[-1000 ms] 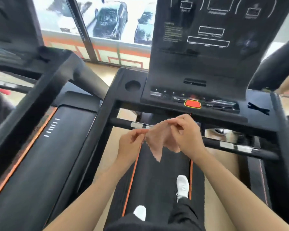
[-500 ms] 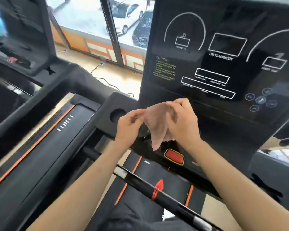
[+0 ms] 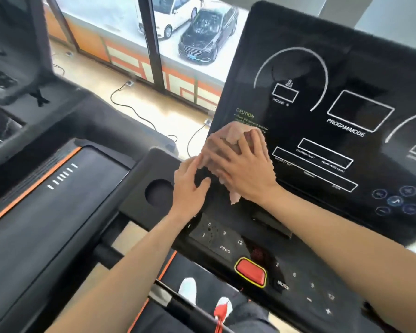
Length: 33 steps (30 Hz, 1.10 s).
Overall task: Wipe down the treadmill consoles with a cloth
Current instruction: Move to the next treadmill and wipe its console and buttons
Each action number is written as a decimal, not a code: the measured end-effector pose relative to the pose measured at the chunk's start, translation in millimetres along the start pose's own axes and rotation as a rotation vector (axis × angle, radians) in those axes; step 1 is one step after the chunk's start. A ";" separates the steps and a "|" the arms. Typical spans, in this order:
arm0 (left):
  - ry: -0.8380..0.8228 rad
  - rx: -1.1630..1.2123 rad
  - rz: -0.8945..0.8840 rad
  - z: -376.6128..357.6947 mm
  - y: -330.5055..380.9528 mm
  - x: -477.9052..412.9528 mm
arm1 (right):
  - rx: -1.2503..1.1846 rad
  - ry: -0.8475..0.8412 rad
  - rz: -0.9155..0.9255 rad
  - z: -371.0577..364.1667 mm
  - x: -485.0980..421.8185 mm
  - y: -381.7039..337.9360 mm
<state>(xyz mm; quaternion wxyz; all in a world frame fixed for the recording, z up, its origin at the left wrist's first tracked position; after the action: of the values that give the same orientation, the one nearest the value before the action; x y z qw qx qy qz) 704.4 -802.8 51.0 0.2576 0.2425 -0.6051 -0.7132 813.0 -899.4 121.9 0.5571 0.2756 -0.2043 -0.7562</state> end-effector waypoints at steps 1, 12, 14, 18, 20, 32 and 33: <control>-0.008 0.022 0.020 -0.6 -1.9 -0.4 | 0.024 0.040 -0.002 2.2 -7.9 1.9; 0.079 0.189 0.204 -2.7 -11.4 4.7 | 0.100 -0.029 0.183 -0.6 -40.1 41.4; 0.080 0.178 0.216 -3.4 -11.3 4.9 | 0.110 0.002 0.117 16.3 -45.2 67.6; 0.084 0.161 0.217 -4.8 -8.6 6.8 | 0.148 0.053 -0.031 48.9 -51.6 126.2; 0.084 0.165 0.219 -5.7 -7.1 9.2 | 0.158 0.070 -0.104 59.3 -49.1 150.6; 0.064 0.086 0.235 -7.4 -7.2 10.0 | 0.127 0.040 -0.246 44.7 12.1 153.8; 0.069 0.084 0.234 -7.8 -7.6 9.7 | 0.127 0.026 -0.222 38.1 19.5 143.0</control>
<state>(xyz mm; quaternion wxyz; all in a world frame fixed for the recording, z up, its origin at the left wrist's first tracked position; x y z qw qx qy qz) 701.6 -814.0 42.0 0.3493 0.2053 -0.6495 -0.6434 888.4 -960.2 235.5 0.4541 0.3413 -0.2129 -0.7950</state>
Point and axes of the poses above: each hand's wrist, its own x-axis away from the middle knuckle, its own z-axis out of the back of the hand, y = z × x, the point moved 7 cm from there along -x, towards the middle knuckle, and after that the axes turned 15 degrees about x, right-handed, at the moved point
